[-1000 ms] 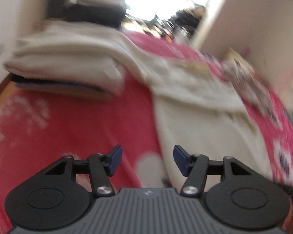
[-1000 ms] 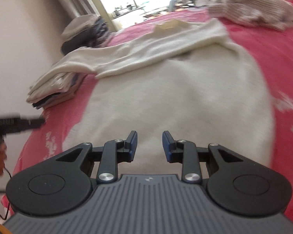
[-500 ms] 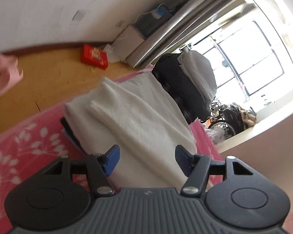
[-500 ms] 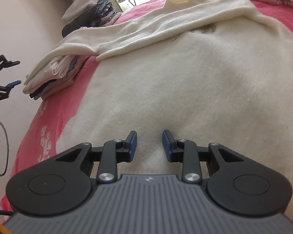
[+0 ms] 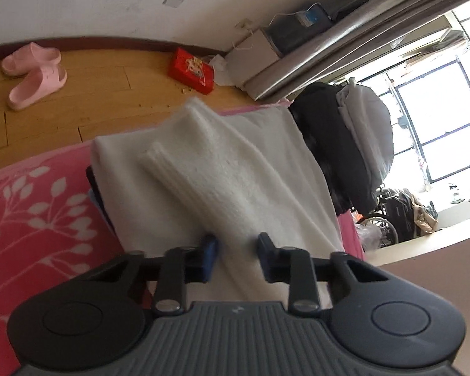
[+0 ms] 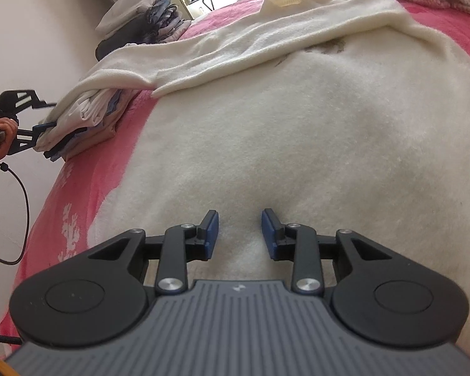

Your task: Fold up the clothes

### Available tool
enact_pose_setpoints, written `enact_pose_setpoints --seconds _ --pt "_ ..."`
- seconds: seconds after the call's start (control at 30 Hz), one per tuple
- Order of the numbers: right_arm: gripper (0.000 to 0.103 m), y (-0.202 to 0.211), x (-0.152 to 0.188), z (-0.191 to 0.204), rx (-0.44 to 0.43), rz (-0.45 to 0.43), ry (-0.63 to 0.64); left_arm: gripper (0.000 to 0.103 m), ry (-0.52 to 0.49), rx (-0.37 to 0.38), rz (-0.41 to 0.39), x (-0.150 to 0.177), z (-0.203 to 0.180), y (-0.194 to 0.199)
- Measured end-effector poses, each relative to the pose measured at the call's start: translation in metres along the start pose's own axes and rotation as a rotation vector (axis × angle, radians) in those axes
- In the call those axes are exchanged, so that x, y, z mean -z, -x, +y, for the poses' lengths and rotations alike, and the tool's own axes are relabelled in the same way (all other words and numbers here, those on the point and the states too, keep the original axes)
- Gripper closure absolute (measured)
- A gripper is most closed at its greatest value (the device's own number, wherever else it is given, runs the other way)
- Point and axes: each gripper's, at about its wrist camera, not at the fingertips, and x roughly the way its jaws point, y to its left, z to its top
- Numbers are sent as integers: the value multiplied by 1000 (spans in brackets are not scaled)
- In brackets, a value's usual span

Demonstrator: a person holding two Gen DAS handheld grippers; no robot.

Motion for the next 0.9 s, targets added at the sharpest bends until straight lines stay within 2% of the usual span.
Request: enact_pose_setpoints --seconds 0.07,0.2,0.3,0.4,0.47,0.57,0.6,0.63,0.67,0.7,0.73,0.77,0.83,0.9 --pt "73 0 0 0 -1 -2 0 88 -50 9 -25 0 -8 2" --pt "73 1 2 -2 -10 -10 -11 91 -221 -12 -132 9 -39 16" --pt "73 1 3 -4 -20 -16 -23 92 -377 31 -231 31 -80 39" --pt "73 2 4 -6 -32 -22 -34 92 -564 134 -303 67 -134 61" --pt "73 2 4 -8 -39 -24 -40 92 -685 256 -290 104 -176 70" --pt "73 2 5 -10 -51 -28 -48 90 -840 414 -234 174 -229 73" --pt "73 2 5 -11 -55 -29 -51 89 -891 465 -193 200 -246 70" --pt "73 2 5 -12 -59 -30 -54 74 -941 512 -102 228 -258 59" --pt "73 2 5 -13 -64 -31 -58 49 -982 542 3 258 -266 46" --pt "73 2 5 -14 -68 -33 -62 36 -1024 563 103 290 -271 31" --pt "73 2 5 -15 -72 -34 -66 28 -1073 555 185 324 -270 16" --pt "73 2 6 -16 -76 -35 -69 35 -1127 528 244 358 -263 2" --pt "73 3 6 -18 -85 -34 -76 38 -1216 482 335 403 -240 -12" --pt "73 5 5 -21 -99 -33 -88 39 -1271 488 394 426 -212 -14"
